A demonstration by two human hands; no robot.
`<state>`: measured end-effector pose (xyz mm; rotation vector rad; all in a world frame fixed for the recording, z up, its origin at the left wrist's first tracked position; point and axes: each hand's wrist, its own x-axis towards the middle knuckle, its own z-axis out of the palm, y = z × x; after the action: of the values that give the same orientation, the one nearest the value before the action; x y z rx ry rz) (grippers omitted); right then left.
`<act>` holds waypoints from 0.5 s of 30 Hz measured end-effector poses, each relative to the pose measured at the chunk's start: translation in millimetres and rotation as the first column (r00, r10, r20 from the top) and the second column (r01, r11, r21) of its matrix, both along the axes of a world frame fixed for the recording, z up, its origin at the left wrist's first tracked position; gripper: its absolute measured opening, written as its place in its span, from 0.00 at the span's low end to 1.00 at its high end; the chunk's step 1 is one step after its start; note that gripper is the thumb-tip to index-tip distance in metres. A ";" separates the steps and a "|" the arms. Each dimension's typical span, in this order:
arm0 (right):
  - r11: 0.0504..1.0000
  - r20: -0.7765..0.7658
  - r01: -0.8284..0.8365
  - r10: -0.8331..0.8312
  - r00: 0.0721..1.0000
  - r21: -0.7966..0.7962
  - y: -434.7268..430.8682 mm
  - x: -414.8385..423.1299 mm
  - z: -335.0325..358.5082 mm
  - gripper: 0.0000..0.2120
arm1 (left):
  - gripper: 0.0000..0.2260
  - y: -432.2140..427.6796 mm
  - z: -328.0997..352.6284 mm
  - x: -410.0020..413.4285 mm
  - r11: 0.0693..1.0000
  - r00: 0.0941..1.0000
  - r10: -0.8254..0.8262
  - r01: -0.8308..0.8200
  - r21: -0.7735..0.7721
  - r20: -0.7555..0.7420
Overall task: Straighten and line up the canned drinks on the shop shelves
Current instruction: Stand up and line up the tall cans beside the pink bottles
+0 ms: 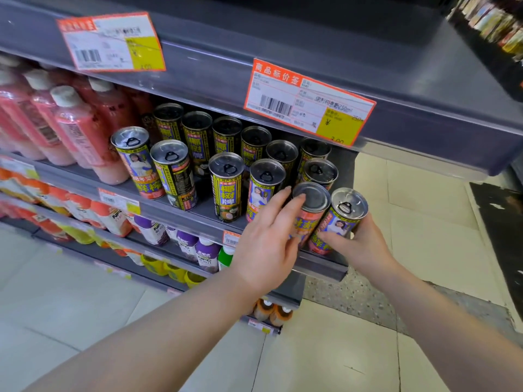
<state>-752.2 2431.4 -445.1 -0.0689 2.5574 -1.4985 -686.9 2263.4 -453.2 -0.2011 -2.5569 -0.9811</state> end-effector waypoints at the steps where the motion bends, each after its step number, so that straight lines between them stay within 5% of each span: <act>1: 1.000 0.000 0.000 0.000 1.000 0.010 -0.5 -0.2 0.6 0.32 | 0.24 -2.2 1.0 3.3 1.000 1.000 0.005 -0.005 0.002 0.006; 6: 0.999 0.013 0.022 -0.021 1.000 -0.047 -2.7 4.9 18.1 0.45 | 0.25 -32.6 12.1 18.3 0.994 0.995 0.100 -0.099 -0.039 0.005; 9: 0.995 -0.128 0.098 -0.101 0.987 -0.031 -4.3 6.1 33.9 0.46 | 0.19 -67.9 16.2 24.6 0.971 0.982 0.180 -0.187 -0.148 -0.057; 15: 0.978 -0.580 0.011 0.113 0.807 0.207 -49.7 23.4 70.4 0.23 | 0.18 -137.0 27.8 23.6 0.890 0.952 0.285 -0.307 -0.336 -0.113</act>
<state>-728.7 2381.7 -374.7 -0.6769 3.1356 -1.3395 -663.3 2126.4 -425.5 0.0640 -2.5860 -0.3958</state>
